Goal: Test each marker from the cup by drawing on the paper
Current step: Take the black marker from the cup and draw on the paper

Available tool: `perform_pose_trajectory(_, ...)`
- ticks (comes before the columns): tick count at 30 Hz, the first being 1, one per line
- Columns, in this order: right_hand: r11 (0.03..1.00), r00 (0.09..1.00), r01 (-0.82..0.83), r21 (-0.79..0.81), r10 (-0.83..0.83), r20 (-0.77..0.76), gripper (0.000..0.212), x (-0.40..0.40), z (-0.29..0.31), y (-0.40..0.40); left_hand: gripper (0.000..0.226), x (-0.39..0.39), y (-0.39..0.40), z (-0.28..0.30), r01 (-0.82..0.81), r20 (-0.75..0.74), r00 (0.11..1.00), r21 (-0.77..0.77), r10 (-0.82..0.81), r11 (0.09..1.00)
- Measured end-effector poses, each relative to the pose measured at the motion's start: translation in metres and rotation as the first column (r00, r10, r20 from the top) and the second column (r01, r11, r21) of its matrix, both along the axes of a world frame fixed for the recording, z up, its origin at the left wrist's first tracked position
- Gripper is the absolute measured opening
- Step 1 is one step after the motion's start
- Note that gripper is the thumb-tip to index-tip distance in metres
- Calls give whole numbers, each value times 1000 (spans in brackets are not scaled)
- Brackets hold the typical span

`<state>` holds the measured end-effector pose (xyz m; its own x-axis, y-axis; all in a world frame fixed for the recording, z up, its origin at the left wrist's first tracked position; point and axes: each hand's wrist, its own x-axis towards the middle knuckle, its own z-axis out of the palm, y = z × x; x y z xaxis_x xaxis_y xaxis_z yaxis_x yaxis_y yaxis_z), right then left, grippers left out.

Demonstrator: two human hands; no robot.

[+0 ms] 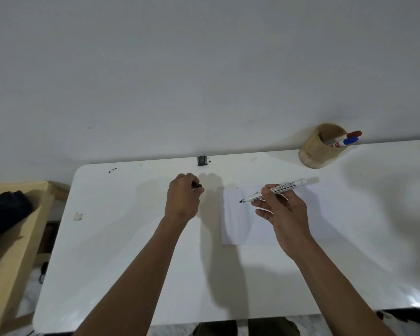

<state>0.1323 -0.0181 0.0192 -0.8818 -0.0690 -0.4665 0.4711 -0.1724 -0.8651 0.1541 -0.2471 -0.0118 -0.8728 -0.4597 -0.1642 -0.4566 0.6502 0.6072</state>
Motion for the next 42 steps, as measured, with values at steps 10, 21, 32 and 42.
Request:
perform_pose_trajectory(10,999,999,-32,11,32,13,6,-13,-8,-10,16,-22,-9,-12,24,89,996,43,-28,999)
perform_pose_trajectory(21,997,998,-52,50,54,-36,14,-15,-14,-10,54,6,-3,-4,-173,104,981,94,163,980)
perform_pose_trajectory(32,936,913,-285,208,331,-238,13,-34,-41,-20,54,75,61,-48,288,71,957,-370,-282,883)
perform_pose_trajectory(42,890,864,-294,350,404,-300,20,-53,-70,-32,57,76,61,-61,314,146,950,-430,-278,847)
